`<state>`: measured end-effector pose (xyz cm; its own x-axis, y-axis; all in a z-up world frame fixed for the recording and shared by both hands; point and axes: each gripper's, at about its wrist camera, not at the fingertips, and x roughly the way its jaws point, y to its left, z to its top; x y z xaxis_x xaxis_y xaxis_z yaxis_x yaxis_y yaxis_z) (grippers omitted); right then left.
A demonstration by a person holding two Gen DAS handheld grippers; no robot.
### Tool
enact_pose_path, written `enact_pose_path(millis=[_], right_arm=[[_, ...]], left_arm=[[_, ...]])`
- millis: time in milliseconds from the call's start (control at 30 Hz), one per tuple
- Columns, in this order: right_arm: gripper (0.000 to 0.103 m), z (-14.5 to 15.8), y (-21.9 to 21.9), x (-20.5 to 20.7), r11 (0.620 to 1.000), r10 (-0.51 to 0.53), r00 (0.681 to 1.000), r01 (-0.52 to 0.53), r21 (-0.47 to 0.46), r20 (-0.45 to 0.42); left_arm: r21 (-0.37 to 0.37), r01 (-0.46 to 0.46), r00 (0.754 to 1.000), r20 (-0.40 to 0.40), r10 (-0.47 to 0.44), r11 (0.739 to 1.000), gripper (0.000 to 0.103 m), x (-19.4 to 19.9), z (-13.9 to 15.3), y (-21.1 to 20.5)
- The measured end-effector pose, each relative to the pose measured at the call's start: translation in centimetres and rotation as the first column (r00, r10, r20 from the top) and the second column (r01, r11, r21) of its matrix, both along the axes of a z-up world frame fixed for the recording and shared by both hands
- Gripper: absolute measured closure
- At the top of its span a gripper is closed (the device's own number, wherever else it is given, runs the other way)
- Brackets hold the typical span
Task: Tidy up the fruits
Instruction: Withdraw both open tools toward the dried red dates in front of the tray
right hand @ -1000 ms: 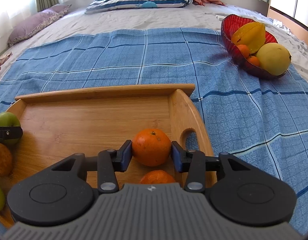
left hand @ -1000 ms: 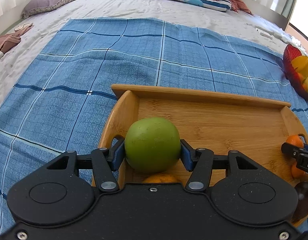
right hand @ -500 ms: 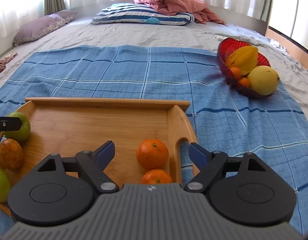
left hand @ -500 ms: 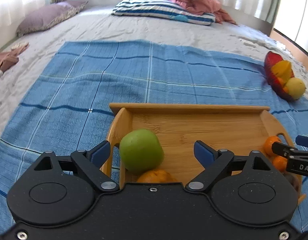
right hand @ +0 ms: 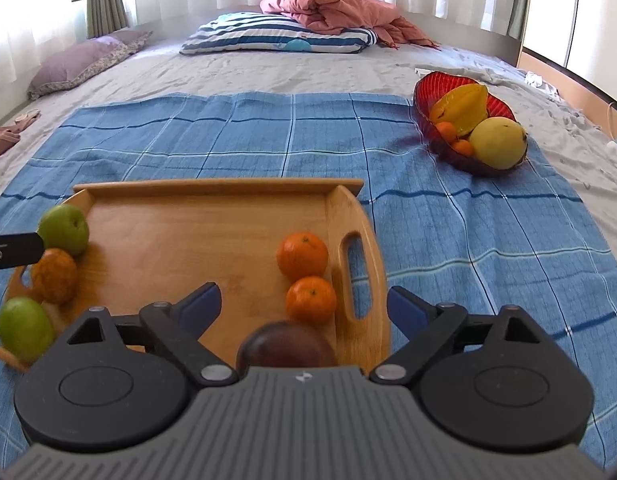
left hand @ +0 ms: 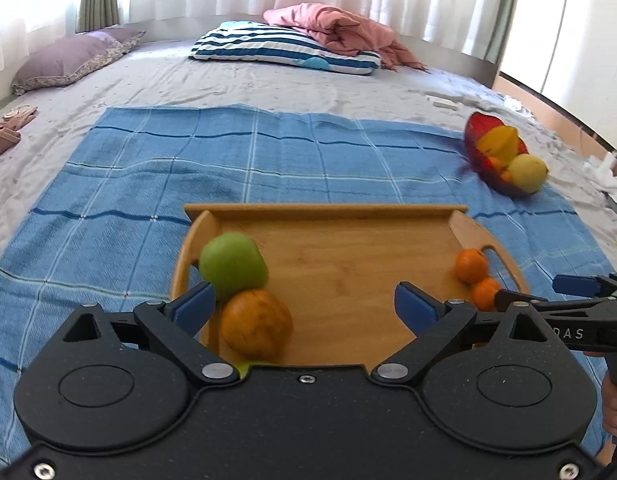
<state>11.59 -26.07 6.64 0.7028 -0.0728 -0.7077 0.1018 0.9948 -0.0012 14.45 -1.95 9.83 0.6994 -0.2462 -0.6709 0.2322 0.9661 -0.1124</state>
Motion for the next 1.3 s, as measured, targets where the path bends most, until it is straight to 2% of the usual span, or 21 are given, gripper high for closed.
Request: enact_pose_path(millis=[433, 867, 1300], right_arm=[[0.003, -0.6, 0.8, -3.9, 0.999, 0.031, 0.999, -0.031, -0.018, 0.023], [0.003, -2.3, 0.6, -6.2, 0.999, 0.019, 0.999, -0.017, -0.038, 0.048], [0.002, -4.1, 0.9, -9.1, 0.997, 0.060, 0.989, -0.052, -0.062, 0.138]], left_arm=[[0.002, 0.042, 0.999, 0.019, -0.042, 0.999, 0.006, -4.8, -1.0, -0.7], [-0.009, 0.050, 0.998, 0.025, -0.050, 0.999, 0.005, -7.1, -2.4, -0.7], [0.017, 0.065, 0.996, 0.056, -0.066, 0.998, 0.004, -9.4, -4.5, -1.1]])
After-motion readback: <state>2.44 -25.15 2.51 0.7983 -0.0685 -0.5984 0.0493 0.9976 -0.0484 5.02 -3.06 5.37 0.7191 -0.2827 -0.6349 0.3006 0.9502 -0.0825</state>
